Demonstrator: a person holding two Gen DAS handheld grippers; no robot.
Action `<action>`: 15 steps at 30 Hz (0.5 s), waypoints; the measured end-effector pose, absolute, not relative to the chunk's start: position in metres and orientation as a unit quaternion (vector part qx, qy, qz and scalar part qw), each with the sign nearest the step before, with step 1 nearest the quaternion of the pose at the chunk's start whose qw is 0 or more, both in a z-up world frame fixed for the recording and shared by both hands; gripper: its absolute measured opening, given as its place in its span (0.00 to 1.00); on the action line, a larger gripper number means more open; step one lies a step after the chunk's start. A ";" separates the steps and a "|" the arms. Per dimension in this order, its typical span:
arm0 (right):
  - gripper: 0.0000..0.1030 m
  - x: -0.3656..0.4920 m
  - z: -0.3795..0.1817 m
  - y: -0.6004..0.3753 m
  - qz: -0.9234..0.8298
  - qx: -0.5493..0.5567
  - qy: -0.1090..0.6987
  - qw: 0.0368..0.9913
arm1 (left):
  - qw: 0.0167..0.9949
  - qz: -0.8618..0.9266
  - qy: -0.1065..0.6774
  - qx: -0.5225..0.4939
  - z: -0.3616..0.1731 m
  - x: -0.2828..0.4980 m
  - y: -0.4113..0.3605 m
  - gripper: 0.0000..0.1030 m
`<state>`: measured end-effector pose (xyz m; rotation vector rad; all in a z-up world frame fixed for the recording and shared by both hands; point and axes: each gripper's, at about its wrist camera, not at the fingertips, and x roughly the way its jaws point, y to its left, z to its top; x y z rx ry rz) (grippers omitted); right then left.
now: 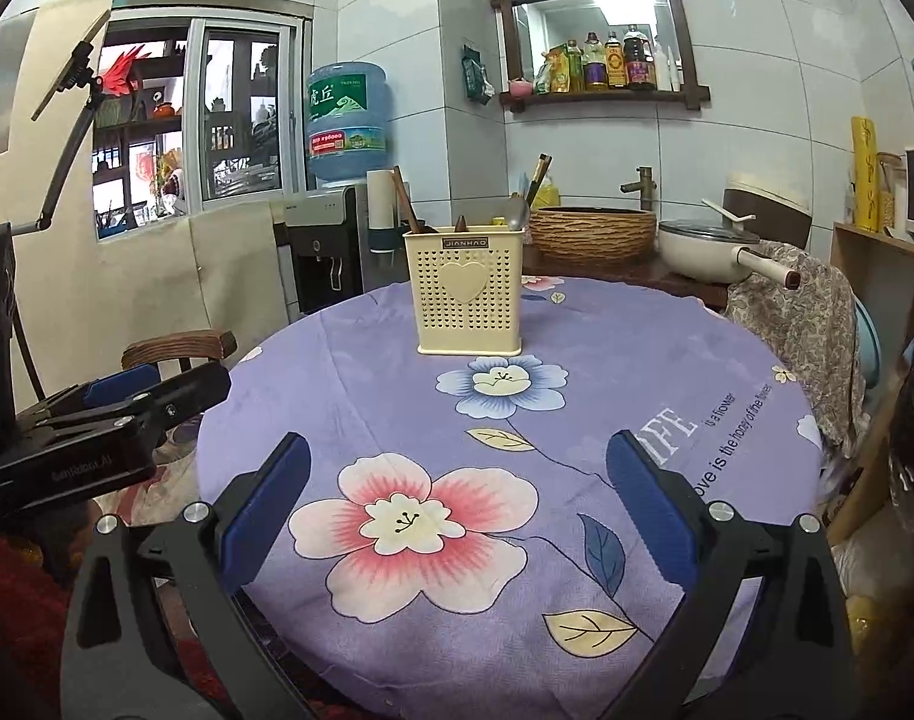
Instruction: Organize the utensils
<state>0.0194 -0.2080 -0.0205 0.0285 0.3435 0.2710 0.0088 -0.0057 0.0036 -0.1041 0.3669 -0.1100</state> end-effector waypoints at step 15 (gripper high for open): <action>0.95 0.021 -0.025 -0.208 0.138 0.017 0.174 0.975 | 0.980 -0.055 0.183 -0.048 0.006 0.010 -0.008 0.94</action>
